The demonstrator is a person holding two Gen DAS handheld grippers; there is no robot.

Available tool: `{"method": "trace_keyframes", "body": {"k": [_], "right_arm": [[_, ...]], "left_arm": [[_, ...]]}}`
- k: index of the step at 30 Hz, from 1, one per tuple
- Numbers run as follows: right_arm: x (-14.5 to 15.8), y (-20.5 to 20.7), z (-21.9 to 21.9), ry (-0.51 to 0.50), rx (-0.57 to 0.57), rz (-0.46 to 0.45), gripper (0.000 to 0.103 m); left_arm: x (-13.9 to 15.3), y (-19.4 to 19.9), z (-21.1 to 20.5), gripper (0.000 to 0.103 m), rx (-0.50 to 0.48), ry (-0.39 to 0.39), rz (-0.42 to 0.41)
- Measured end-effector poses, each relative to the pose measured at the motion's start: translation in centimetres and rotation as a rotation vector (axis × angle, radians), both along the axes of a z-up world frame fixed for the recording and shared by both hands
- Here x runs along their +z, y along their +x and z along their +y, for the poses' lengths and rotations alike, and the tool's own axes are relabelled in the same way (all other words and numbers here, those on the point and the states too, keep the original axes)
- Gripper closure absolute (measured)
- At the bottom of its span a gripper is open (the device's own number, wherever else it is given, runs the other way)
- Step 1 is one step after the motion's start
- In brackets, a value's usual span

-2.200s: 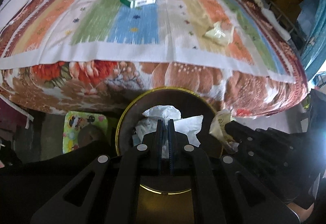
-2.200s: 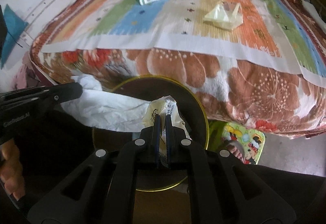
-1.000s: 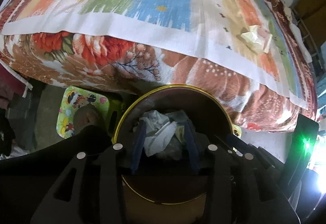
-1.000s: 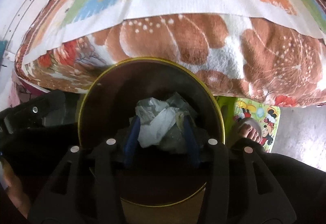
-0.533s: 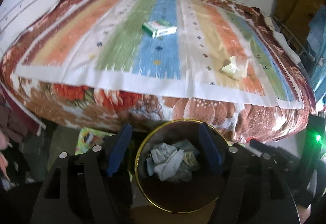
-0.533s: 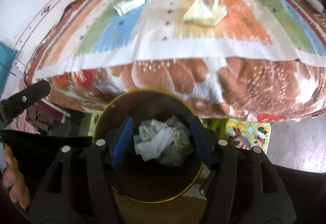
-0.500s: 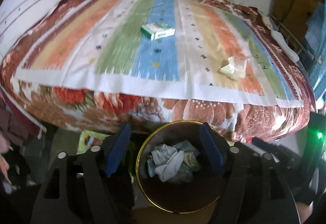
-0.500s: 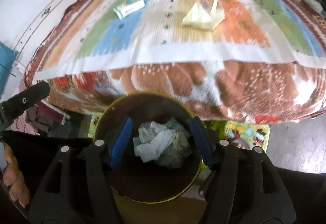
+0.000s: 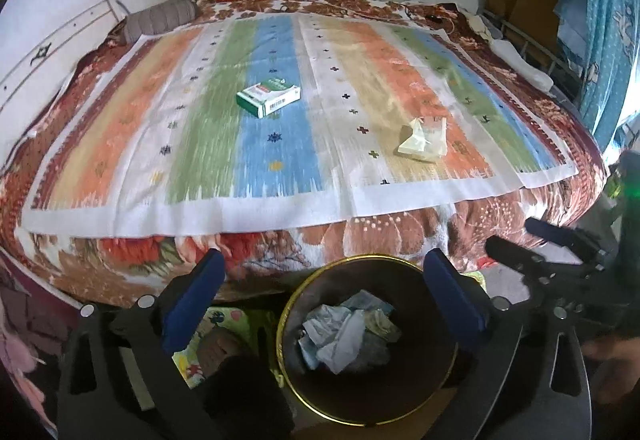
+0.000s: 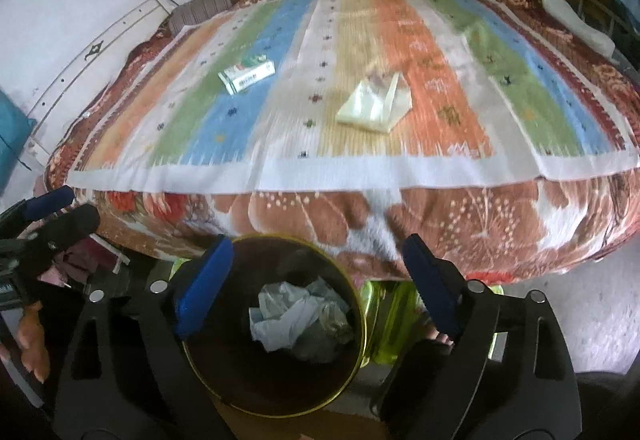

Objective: Collect trash
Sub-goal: 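Move both open tools up from the bin toward the items on the bed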

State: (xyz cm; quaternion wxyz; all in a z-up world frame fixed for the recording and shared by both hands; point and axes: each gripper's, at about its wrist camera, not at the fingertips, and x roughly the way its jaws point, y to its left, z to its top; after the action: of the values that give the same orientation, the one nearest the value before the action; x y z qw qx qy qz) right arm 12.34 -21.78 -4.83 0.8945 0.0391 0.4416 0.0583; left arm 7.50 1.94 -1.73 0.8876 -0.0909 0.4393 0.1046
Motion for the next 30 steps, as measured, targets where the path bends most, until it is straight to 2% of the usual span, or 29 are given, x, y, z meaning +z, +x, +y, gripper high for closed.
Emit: {"method": "trace_keyframes", "body": {"k": [7, 10, 16, 22, 27, 30], "right_arm": [[1.2, 1.8, 0.3, -0.017, 0.014, -0.016, 0.009], [1.5, 2.8, 0.2, -0.03, 0.01, -0.019, 0.009], [2.3, 6.0, -0.4, -0.057, 0.005, -0.011, 0.009], [2.0, 8.8, -1.2, -0.05, -0.02, 0.024, 0.009], [1.3, 10.7, -1.0, -0.061, -0.024, 0.059, 0.009], [1.2, 11.7, -1.1, -0.071, -0.032, 0.062, 0.009]], "left_arm": [[0.4, 2.5, 1.0, 0.006, -0.007, 0.087, 0.026], [1.0, 3.6, 1.2, 0.006, -0.044, 0.118, 0.023], [1.3, 6.1, 3.0, 0.006, -0.045, 0.049, 0.017], [0.3, 9.4, 4.0, 0.006, -0.082, 0.107, 0.047], [-0.8, 11.8, 5.9, 0.006, -0.076, 0.043, 0.075], [-1.8, 13.3, 6.7, 0.006, -0.075, 0.053, 0.088]]}}
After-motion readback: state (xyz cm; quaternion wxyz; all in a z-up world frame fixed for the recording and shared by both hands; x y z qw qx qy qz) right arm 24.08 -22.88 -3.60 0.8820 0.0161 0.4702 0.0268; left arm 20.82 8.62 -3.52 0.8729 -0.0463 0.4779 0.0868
